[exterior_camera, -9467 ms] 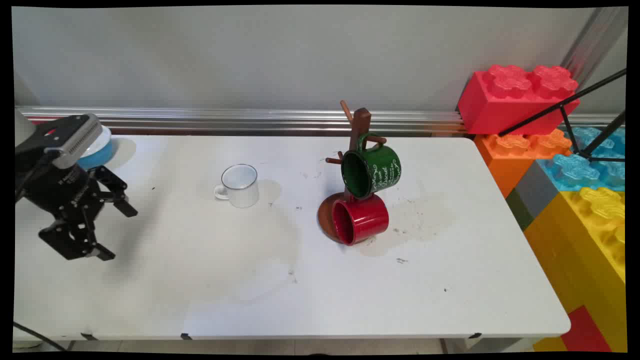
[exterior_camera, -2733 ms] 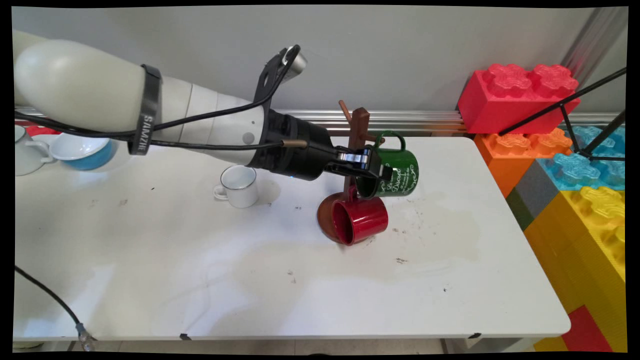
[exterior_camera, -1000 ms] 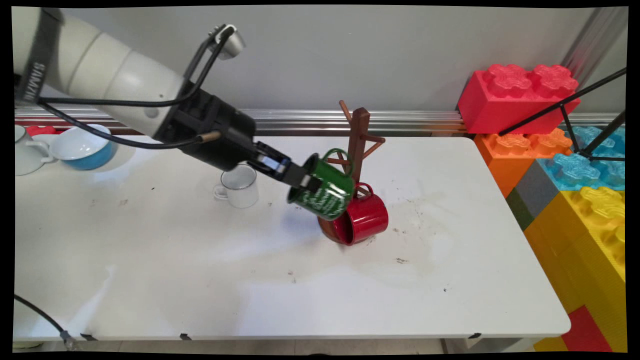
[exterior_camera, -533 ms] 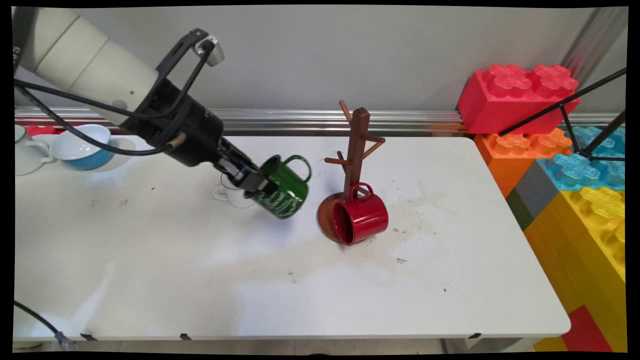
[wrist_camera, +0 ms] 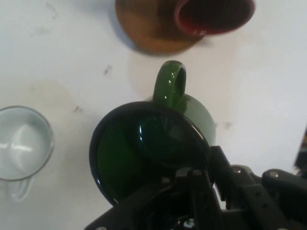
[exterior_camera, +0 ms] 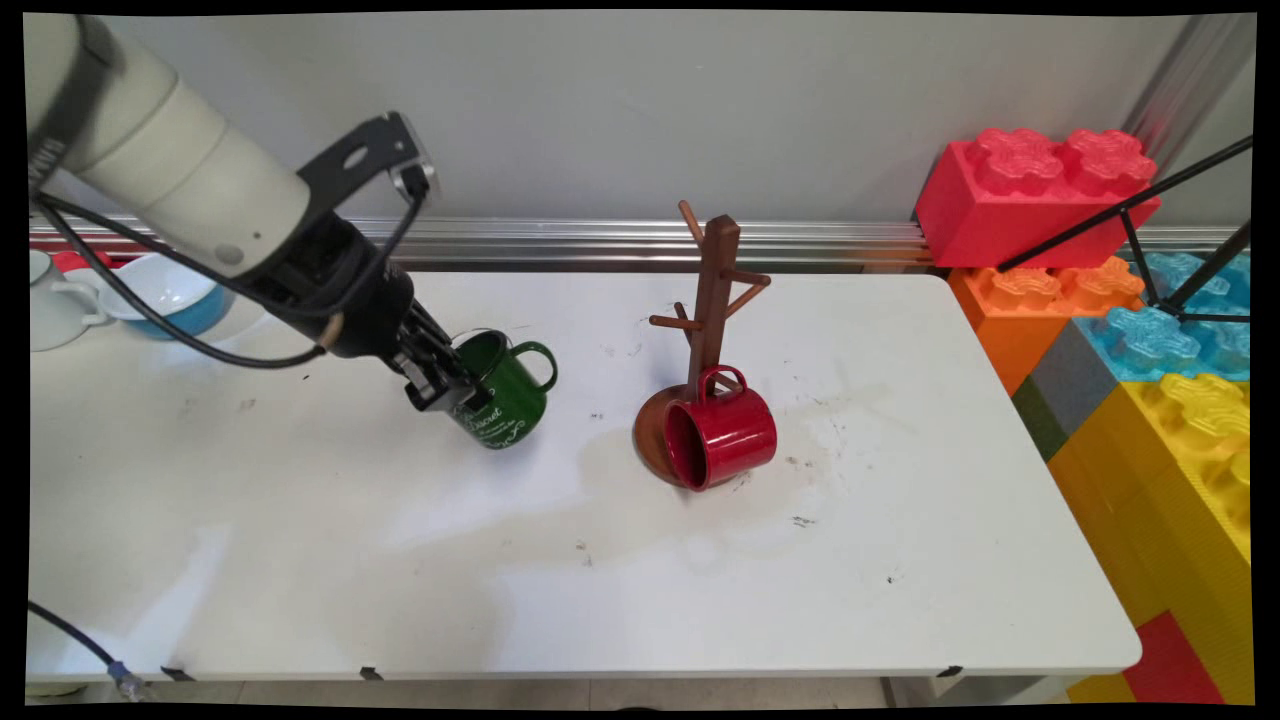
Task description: Place the picked object on the table
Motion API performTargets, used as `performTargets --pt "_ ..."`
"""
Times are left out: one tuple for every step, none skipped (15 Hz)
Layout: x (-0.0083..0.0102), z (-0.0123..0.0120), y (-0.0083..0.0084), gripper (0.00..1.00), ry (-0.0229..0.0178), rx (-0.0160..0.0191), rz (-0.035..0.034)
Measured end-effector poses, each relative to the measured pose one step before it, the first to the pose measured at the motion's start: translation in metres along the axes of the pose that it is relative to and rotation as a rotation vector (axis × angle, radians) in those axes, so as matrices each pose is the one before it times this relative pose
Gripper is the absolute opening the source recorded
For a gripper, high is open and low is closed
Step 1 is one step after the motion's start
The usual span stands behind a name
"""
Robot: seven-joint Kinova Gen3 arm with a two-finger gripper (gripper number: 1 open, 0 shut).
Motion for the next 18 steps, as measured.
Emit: performTargets --pt "-0.00112 0.00567 0.00004 0.0 -0.01585 0.02086 0.02095" --pt "-0.00068 0.00512 0.00009 0.0 -0.0108 0.01736 0.0207" --pt "-0.00041 0.00497 -0.00008 0.0 -0.00819 0.01435 0.01823" --pt "-0.00042 0.00336 0.00004 0.0 -0.00532 0.00901 0.0115" --pt "-0.00045 0.00526 0.00001 0.0 -0.00772 0.01269 0.01598" --pt "-0.00035 0.00623 0.00001 0.0 -0.00837 0.01407 0.01749" --pt "-0.00042 0.00658 0.00022 0.0 -0.00734 0.01194 0.01628" --pt "-0.00024 0.00557 0.00025 0.0 -0.00524 0.00883 0.01352" --pt "-0.00015 0.00279 0.00019 0.0 -0.00272 0.00381 0.00643" --pt "-0.00038 0.00657 0.00028 0.0 -0.00643 0.00923 0.01558" --pt "-0.00042 0.0062 0.00028 0.0 -0.00627 0.00836 0.01419" --pt "-0.00074 0.00609 0.00036 0.0 -0.0078 0.00857 0.01076" --pt "-0.00031 0.00503 0.00054 0.0 -0.00544 0.00616 0.0079" --pt "-0.00031 0.00318 0.00048 0.0 -0.0032 0.00365 0.00439" --pt "0.0003 0.00461 0.00072 0.0 -0.00382 0.00548 0.00672" --pt "0.00074 0.00526 0.00089 0.0 -0.00478 0.00548 0.00774" --pt "0.00035 0.00414 0.0008 0.0 -0.00422 0.0048 0.00416" --pt "0.00057 0.00457 0.00113 0.0 -0.00467 0.00492 0.00422"
